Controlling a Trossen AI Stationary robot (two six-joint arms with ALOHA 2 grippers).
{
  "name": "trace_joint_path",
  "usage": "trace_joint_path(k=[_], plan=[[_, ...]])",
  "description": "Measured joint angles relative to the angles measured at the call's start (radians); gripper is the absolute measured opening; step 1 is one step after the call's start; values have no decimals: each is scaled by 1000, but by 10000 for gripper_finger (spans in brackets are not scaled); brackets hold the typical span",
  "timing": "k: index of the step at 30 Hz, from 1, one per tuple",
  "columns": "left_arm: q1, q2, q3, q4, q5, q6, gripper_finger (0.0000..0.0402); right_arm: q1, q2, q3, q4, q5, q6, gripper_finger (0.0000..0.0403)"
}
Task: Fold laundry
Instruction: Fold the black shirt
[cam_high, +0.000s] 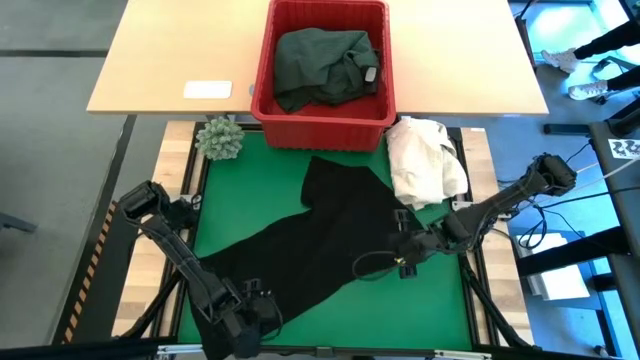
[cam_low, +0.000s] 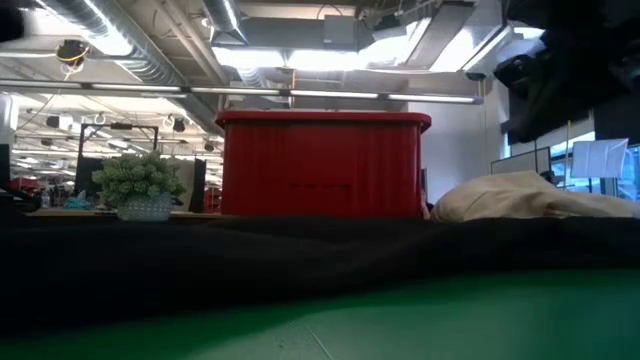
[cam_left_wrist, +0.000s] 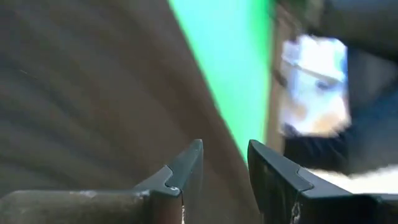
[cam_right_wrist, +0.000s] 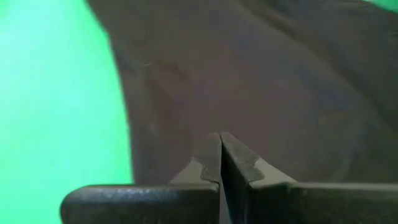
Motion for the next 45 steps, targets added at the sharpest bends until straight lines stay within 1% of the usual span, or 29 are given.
trace_joint_path(k=[3,6,9,13,16,18,19,21,25,26,28,32,37,41,45], plan=[[53,0,0,-28,-94,26,121,-60,0,0,10,8,0,1],[131,-1,0,-25,-130,110,121,-139,0,0,10,-33,-17,1],[236,-17,0,-24,-126,205,121,-193,0,0,15,-82,-63,1],[392,-72,-17,-23,-76,378,121,-209,0,0,46,-108,-93,1],[519,-152,-71,-11,-51,481,121,-209,0,0,66,-125,-105,1],[613,-208,-130,33,-42,520,121,-208,0,0,66,-135,-109,1],[667,-229,-164,68,-21,526,121,-208,0,0,65,-142,-110,1],[777,-262,-238,189,63,525,121,-208,0,0,69,-148,-112,1],[967,-258,-364,407,242,500,121,-208,0,0,89,-151,-116,1],[1002,-247,-382,450,267,499,121,-208,-1,0,90,-158,-116,1],[1062,-230,-403,513,283,503,126,-208,0,0,97,-172,-116,1],[1157,-197,-401,548,285,529,161,-208,0,1,123,-187,-117,1],[1229,-147,-393,554,287,550,227,-208,0,1,137,-194,-117,1],[1255,-89,-393,558,282,552,271,-208,0,1,139,-194,-117,1],[1257,-25,-392,623,269,561,294,-209,0,1,145,-193,-117,1]])
